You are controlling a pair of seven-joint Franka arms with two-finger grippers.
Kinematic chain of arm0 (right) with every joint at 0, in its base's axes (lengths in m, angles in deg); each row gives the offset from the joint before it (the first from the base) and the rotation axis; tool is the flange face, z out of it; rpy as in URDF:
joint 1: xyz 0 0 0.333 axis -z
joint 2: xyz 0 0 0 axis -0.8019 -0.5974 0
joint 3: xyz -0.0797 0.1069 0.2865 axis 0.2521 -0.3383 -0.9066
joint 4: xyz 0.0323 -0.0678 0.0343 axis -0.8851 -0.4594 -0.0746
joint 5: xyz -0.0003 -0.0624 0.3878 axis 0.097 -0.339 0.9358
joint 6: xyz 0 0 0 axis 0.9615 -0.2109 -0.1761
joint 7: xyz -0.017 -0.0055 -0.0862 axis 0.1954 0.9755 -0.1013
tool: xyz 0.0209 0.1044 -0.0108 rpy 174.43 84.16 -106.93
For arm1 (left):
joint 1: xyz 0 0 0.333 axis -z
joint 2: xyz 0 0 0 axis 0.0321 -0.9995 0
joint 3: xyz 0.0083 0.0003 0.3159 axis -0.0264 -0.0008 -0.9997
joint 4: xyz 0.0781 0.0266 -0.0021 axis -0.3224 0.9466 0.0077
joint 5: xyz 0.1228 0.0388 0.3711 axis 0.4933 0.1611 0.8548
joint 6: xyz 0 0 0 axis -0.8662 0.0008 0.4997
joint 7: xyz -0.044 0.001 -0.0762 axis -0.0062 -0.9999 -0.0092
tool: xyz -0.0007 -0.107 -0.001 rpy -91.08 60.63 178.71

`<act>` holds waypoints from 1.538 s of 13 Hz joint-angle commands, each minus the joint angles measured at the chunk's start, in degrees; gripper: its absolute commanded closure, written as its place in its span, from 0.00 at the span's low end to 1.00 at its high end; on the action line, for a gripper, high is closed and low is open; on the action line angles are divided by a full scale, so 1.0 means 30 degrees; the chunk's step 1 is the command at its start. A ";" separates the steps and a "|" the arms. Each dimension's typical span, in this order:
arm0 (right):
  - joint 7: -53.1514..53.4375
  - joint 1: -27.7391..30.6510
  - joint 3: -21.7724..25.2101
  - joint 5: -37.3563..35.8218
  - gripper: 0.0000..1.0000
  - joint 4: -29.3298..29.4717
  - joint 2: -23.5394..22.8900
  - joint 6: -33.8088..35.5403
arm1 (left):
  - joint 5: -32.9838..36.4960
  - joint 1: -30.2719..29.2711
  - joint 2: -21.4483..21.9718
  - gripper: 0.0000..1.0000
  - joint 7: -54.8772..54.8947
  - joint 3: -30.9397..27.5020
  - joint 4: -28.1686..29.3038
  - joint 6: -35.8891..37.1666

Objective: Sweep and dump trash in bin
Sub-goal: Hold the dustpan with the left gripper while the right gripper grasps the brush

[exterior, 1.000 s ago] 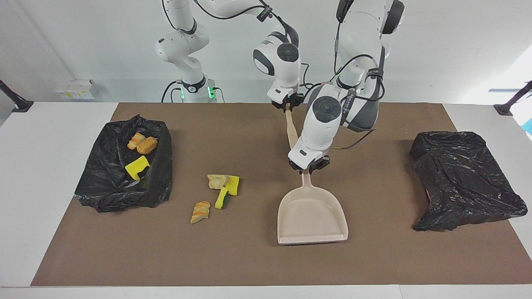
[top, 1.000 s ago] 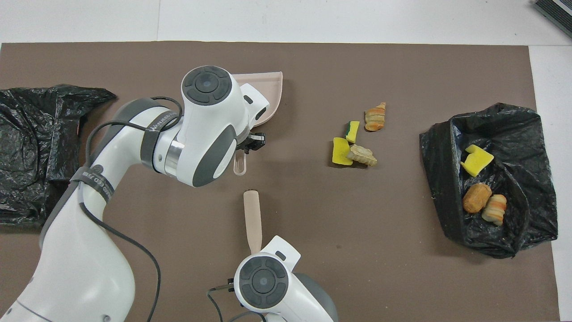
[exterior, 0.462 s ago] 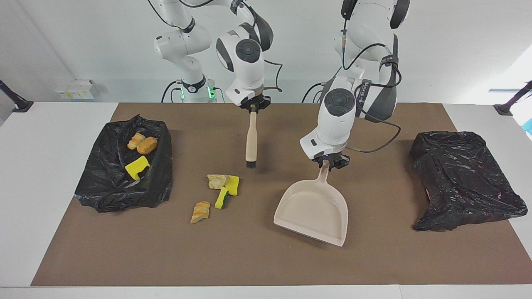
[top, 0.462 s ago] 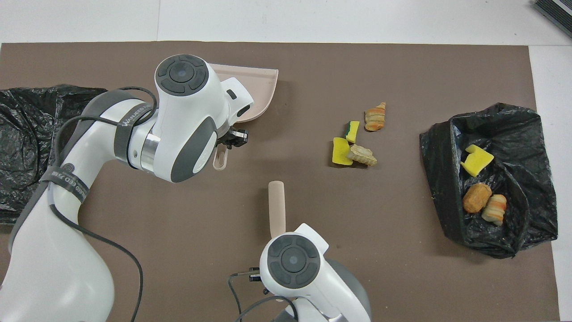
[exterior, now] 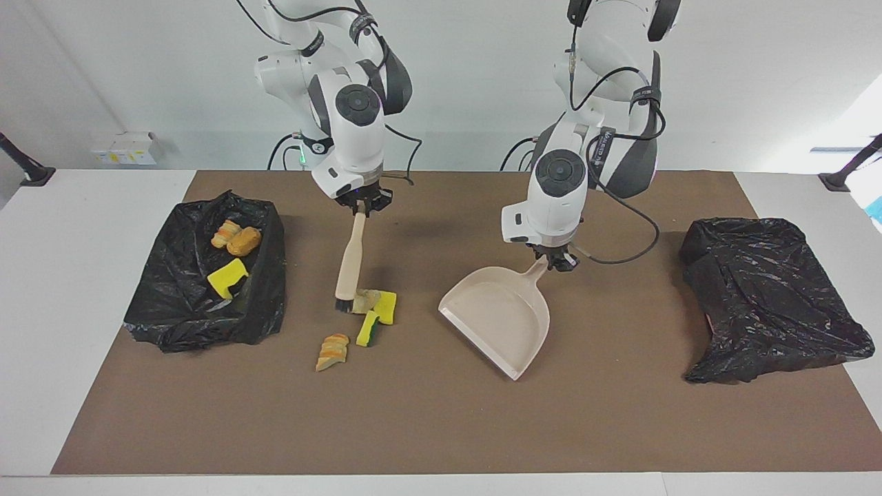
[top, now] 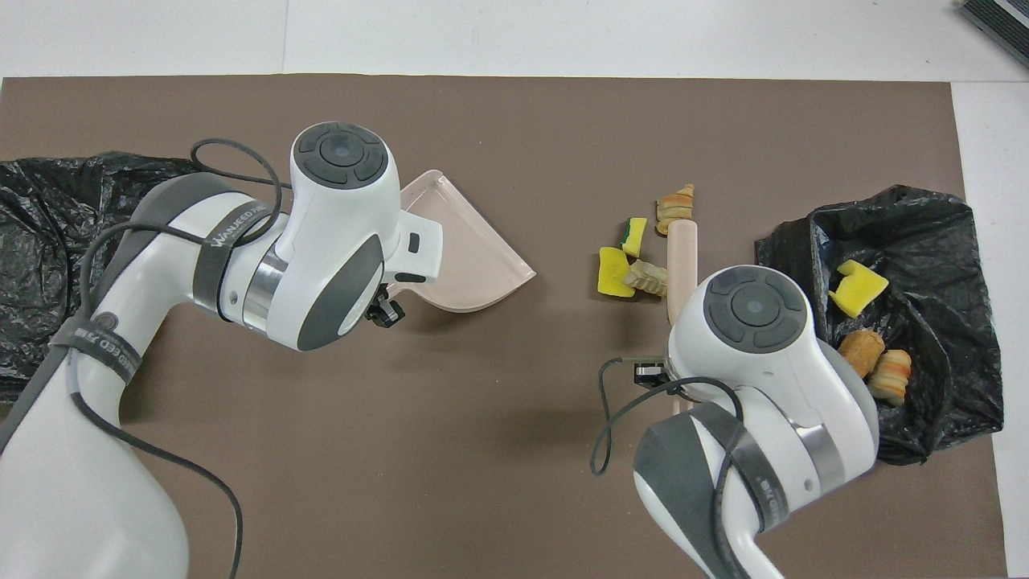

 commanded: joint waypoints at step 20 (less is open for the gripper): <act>-0.3265 -0.2182 -0.1258 0.4398 1.00 0.3968 -0.4562 0.0341 | 0.1481 0.3125 0.3254 1.00 0.1503 0.0154 0.7197 -0.7875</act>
